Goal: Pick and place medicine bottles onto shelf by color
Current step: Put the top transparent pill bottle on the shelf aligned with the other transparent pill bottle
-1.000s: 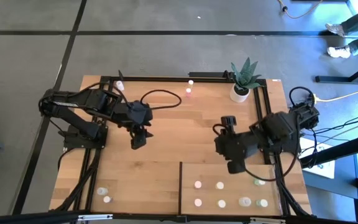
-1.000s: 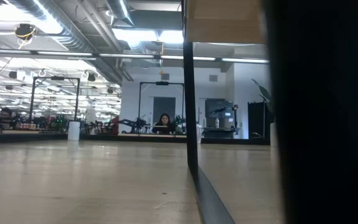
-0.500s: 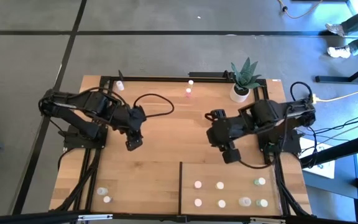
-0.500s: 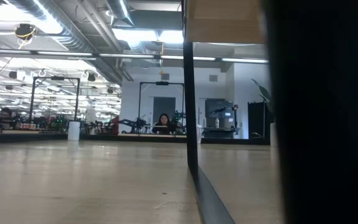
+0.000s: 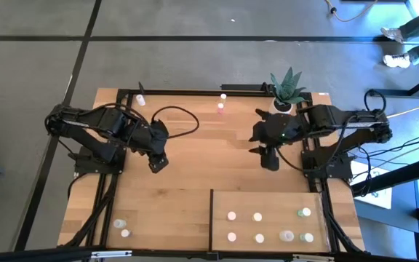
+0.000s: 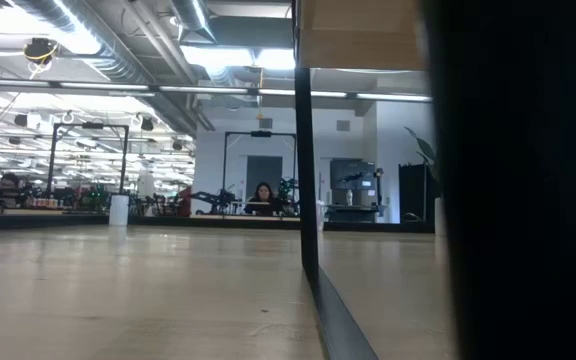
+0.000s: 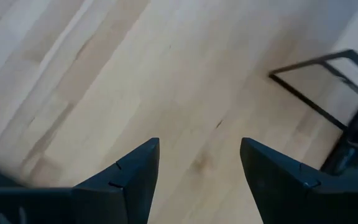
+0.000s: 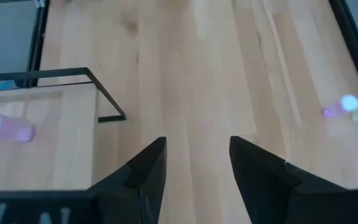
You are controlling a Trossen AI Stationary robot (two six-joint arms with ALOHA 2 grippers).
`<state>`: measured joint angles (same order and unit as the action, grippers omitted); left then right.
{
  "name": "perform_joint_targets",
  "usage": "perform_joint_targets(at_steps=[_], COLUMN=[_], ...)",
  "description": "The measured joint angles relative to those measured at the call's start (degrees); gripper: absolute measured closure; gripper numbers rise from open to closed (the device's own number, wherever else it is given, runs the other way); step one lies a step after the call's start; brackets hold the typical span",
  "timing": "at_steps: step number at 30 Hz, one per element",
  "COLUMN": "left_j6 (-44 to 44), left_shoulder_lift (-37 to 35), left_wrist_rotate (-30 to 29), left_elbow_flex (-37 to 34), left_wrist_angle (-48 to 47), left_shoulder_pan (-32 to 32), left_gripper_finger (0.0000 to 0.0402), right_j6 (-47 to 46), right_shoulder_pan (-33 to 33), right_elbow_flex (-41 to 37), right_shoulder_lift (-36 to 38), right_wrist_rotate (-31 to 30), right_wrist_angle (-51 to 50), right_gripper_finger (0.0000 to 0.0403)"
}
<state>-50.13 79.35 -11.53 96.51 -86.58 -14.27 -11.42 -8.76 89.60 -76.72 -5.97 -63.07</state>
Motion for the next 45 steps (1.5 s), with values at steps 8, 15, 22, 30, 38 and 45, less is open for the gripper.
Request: perform_joint_targets(at_steps=[8, 15, 22, 30, 38, 45], left_j6=[-17.5, -20.7, -24.5, -13.7, -3.0, 6.5], left_shoulder_lift=[-0.5, -0.5, -0.5, -0.1, 2.4, 7.8], left_wrist_rotate=[-1.0, -0.9, -3.3, -2.1, 0.4, 0.5], left_elbow_flex=[-2.0, -5.3, -6.6, -6.6, -6.6, -6.6], left_wrist_angle=[-3.4, -2.6, -3.4, -3.4, -3.3, -2.3], left_shoulder_pan=[1.2, 2.2, 11.7, 30.9, 47.9, 59.4], left_gripper_finger=[0.0184, 0.0184, 0.0184, 0.0184, 0.0184, 0.0184], right_j6=[5.6, 6.5, 7.8, 8.9, 12.2, 14.9], right_shoulder_pan=[0.1, 0.1, 0.4, 1.8, 3.8, 5.4], right_elbow_flex=[-0.1, -0.1, -0.1, -0.1, -0.1, -0.1], right_shoulder_lift=[0.0, 0.0, 0.0, 0.0, 0.0, 0.0], right_wrist_rotate=[-1.0, -3.4, -3.4, -3.5, -3.6, -3.6], right_wrist_angle=[0.9, 2.1, 3.8, 3.8, 6.4, 9.3], right_gripper_finger=[0.0226, 0.0226, 0.0226, 0.0226, 0.0226, 0.0226])
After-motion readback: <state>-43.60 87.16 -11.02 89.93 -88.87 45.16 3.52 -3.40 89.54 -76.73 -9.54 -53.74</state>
